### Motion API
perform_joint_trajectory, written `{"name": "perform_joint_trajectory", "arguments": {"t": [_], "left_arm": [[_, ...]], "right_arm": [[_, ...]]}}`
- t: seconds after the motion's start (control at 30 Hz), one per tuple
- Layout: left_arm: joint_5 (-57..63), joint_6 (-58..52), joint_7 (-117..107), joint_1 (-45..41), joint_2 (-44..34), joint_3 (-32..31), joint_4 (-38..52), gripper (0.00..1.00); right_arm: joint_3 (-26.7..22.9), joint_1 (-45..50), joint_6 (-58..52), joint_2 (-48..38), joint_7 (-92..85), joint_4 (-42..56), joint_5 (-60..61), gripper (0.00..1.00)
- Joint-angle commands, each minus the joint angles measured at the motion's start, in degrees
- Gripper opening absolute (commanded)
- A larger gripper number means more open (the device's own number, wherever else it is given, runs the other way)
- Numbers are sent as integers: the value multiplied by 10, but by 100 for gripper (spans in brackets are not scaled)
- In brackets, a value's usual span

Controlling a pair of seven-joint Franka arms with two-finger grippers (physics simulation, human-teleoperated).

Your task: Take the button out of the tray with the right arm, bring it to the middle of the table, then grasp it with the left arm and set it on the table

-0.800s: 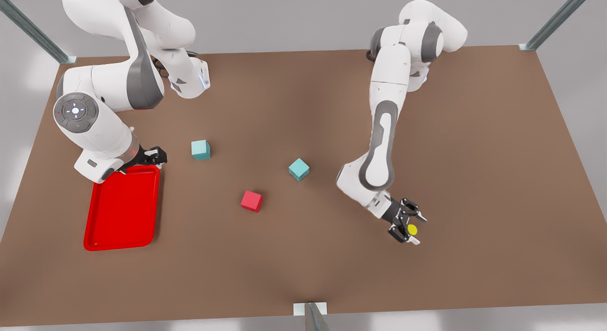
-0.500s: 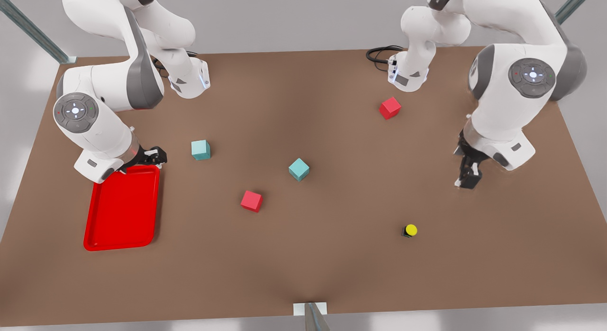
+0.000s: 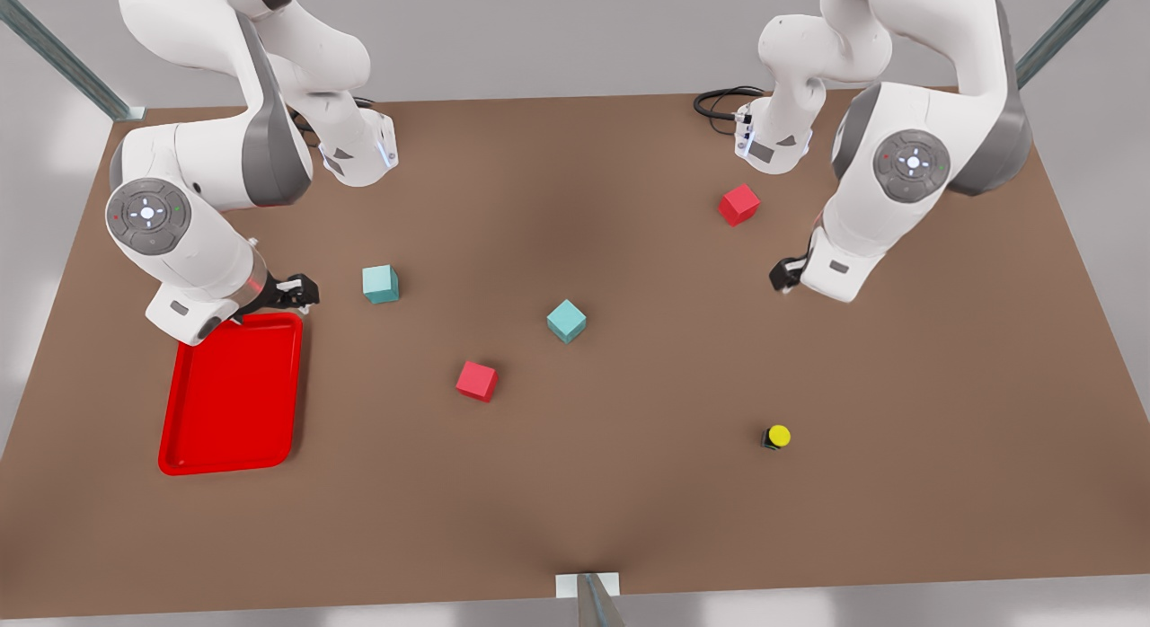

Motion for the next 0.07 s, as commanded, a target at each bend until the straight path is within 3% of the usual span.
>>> {"name": "perform_joint_trajectory", "arguments": {"t": [0.0,0.03], "left_arm": [[0,-2,408,1,-3,0,1,100],[0,-2,410,1,-4,0,1,100]], "right_arm": [[0,2,-3,-1,1,0,-1,100],[0,0,-3,-1,1,0,1,100]]}}
